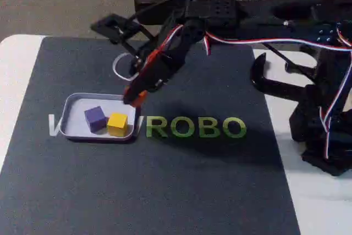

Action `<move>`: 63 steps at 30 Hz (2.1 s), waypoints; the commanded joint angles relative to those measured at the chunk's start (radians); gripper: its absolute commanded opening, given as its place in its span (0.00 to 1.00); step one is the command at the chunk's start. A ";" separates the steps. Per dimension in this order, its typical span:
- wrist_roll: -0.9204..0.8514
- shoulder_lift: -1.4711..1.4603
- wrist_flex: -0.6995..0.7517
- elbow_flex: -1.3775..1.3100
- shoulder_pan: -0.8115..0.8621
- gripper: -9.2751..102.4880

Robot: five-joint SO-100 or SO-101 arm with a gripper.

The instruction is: Move blocks one by one until all three blocks are in the tray.

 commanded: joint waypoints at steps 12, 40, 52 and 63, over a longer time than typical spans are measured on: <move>0.066 -0.468 0.232 -0.719 0.034 0.01; -0.017 -0.449 0.319 -0.719 0.057 0.26; -0.110 -0.281 0.526 -0.713 0.057 0.01; -0.149 -0.035 0.729 -0.710 -0.002 0.01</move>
